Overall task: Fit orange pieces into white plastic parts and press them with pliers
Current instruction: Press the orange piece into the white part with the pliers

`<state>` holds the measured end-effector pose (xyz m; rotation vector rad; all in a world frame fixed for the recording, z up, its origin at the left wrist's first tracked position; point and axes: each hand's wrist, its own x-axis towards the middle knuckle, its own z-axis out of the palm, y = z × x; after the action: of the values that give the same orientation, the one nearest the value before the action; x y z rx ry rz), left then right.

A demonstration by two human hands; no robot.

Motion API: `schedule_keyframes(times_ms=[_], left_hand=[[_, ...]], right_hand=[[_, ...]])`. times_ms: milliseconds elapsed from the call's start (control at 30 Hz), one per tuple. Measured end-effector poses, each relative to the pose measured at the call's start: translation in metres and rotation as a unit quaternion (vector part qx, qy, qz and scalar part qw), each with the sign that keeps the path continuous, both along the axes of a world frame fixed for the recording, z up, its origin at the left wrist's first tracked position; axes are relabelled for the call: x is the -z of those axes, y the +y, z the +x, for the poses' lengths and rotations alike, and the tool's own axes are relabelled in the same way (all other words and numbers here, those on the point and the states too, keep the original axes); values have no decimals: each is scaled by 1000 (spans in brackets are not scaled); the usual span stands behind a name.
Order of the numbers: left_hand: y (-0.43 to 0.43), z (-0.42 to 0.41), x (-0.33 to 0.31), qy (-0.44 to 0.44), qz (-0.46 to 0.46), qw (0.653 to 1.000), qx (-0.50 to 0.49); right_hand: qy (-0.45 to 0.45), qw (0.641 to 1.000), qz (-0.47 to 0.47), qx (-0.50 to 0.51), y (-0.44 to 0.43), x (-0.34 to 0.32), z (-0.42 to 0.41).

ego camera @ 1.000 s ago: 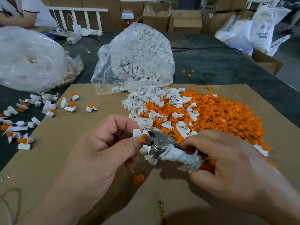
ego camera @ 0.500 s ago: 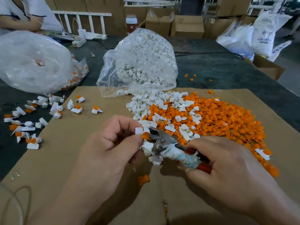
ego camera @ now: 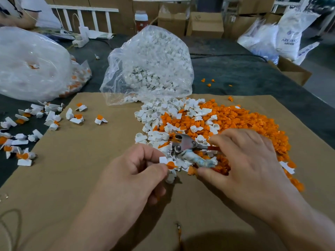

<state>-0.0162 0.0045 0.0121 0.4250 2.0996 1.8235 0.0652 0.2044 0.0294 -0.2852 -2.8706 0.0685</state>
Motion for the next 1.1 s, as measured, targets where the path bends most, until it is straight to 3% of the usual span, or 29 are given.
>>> schedule_keyframes(times_ms=[133,267,400,467,600,700,767,800,900,967,1000,1033,1100], left_hand=[[1,7,-3,41,-18,999,19],[1,13,1,120,-14,992,41],[-2,12,1,137,8,988,69],[-3,11,0,125,13,989,74],[-1,10,-1,-2,94,986,137],[-6,8,-1,38,91,984,150],[-9,8,1,117,70,979,149],[-10,8,3,148,67,976,143],[-7,12,6,271,23,953,133],[-5,13,7,298,8,946,126],[-4,14,4,271,13,956,115],[-4,14,2,221,27,969,107],[-5,10,1,105,62,986,112]], right_hand=[[125,984,-50,-117,-20,-3,3],[130,975,-33,-178,-31,-1,2],[104,976,-65,-180,-28,-4,6],[98,974,-76,-191,-29,-4,6],[86,969,-109,-205,-33,-6,7],[64,947,-246,-196,-37,-8,11],[27,909,-379,-170,-37,-9,13],[1,874,-460,-157,-37,-11,12],[-110,710,-691,-77,-38,-9,9],[-137,635,-759,-40,-41,-11,7],[-126,645,-752,-46,-43,-10,7],[-94,710,-694,-71,-43,-7,9],[16,905,-407,-122,-40,-5,11]])
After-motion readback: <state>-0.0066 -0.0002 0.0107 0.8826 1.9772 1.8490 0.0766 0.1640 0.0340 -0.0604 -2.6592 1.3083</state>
